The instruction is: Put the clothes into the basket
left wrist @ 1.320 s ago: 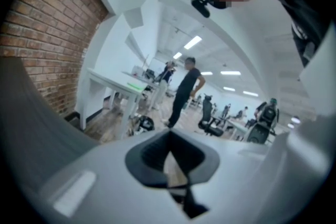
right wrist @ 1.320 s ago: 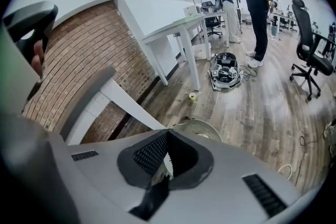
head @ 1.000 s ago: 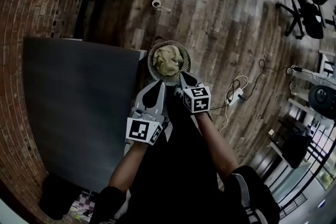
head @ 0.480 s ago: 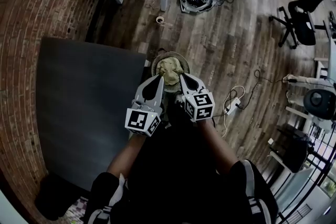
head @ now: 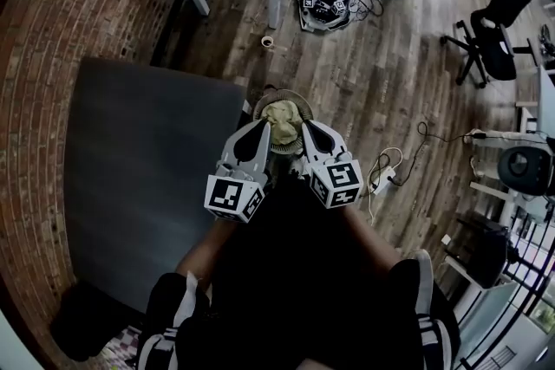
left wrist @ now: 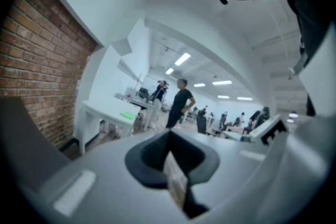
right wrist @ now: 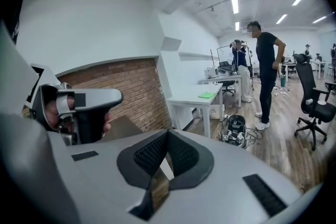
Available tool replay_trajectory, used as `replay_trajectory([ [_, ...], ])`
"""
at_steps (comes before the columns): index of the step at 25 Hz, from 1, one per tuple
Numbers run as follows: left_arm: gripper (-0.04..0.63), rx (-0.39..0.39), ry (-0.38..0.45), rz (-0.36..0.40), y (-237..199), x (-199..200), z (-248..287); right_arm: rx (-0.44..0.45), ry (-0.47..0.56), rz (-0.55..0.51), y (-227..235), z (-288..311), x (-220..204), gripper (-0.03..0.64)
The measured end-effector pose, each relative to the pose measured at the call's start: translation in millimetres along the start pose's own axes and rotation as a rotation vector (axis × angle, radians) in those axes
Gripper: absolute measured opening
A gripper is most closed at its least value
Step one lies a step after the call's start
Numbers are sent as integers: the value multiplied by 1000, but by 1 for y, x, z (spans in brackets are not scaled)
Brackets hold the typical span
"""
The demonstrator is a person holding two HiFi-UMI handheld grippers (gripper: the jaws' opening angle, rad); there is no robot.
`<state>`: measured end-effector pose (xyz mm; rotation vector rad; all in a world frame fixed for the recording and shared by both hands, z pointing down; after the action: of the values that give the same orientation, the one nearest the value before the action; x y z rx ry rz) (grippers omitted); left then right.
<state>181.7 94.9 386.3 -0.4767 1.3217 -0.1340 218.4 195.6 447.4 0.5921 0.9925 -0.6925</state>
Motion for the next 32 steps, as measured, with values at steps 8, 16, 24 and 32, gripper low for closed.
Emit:
replay_trajectory([
  [8,5,-23,43,17,-1,12,-2,4,52,-26,-14,1,14,6],
  [16,5,-44,25,15,-2,7,-7,35,54,-48,-26,2,15,5],
  [24,5,-48,15,6,-4,2,-12,28,45,-47,-29,-1,12,5],
  [32,5,-61,19,-11,-2,3,-17,22,57,-38,-34,-4,12,5],
])
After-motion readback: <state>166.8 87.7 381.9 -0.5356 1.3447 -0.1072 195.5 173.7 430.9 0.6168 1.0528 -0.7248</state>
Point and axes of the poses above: the fingertips, and each gripper's own axes: z forward along the fingers, y to its right, x out of its top, the point moved 2 cm from there along -z, backward along the fingers, and after that the axes turned 7 degrees about -z, right-handed, at the moved point
